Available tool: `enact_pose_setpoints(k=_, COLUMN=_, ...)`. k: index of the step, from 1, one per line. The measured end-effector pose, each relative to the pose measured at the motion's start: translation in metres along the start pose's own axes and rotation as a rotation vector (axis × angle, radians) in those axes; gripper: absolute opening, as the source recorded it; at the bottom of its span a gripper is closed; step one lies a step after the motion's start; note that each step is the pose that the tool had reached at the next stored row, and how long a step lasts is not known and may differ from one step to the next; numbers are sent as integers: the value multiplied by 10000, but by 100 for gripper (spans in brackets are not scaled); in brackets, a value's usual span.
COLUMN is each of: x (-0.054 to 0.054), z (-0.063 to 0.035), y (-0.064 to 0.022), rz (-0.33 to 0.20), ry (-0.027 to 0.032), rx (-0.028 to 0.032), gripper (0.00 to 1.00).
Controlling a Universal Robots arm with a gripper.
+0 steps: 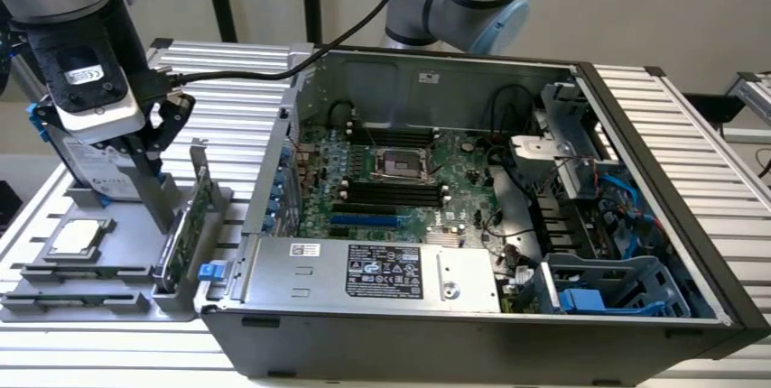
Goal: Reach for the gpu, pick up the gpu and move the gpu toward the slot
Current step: 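Pick up the gpu and move the gpu toward the slot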
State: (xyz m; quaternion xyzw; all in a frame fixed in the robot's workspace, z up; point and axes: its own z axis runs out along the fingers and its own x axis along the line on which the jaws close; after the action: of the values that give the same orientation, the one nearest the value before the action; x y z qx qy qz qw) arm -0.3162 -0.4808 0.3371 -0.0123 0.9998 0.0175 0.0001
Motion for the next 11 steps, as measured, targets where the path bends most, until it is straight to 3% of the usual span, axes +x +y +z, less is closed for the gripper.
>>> enact_pose_setpoints(k=2, x=0, z=0, y=0, rz=0, ry=0, rx=0, gripper=12)
enact_pose_setpoints(k=5, x=0, z=0, y=0, rz=0, ry=0, rx=0, gripper=24)
enact_pose_setpoints(k=6, x=0, z=0, y=0, rz=0, ry=0, rx=0, gripper=24)
enact_pose_setpoints(k=9, x=3, z=0, y=0, rz=0, ry=-3, rx=9, gripper=42)
enact_pose_setpoints(k=10, x=2, z=2, y=1, rz=-1, ry=-3, rx=14, gripper=42)
enact_pose_setpoints(k=11, x=3, z=11, y=0, rz=-1, ry=-4, rx=16, gripper=48)
